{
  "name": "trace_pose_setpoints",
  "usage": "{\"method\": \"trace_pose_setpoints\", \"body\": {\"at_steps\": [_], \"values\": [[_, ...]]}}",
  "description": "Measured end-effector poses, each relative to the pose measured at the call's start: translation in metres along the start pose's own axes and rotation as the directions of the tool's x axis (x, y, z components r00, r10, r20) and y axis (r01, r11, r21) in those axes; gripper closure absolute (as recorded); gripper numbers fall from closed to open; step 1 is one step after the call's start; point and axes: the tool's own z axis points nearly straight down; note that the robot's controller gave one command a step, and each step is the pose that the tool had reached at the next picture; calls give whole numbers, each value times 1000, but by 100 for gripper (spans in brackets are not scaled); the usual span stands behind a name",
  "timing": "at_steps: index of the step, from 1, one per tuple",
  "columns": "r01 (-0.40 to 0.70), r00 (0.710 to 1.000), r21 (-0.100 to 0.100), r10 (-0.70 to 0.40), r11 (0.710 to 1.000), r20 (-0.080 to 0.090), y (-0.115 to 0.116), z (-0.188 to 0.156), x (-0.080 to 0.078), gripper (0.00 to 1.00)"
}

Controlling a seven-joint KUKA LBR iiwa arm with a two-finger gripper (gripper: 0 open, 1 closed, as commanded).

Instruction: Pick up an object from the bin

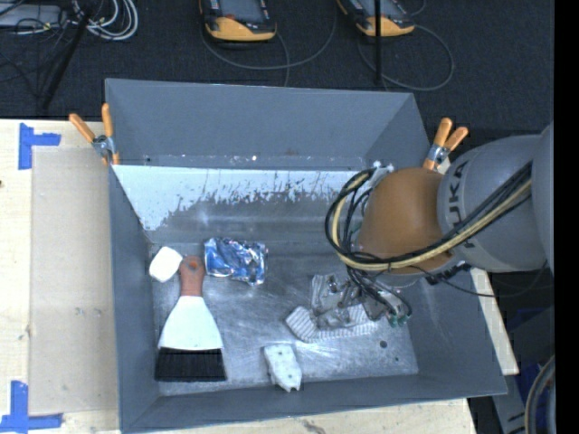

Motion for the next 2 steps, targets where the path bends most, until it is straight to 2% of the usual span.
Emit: {"method": "trace_pose_setpoints", "body": {"at_steps": [1, 2], "values": [[20, 1000, -5, -19, 1000, 9, 12, -116, 10, 100], [20, 1000, -5, -20, 1000, 9, 12, -116, 10, 100]]}}
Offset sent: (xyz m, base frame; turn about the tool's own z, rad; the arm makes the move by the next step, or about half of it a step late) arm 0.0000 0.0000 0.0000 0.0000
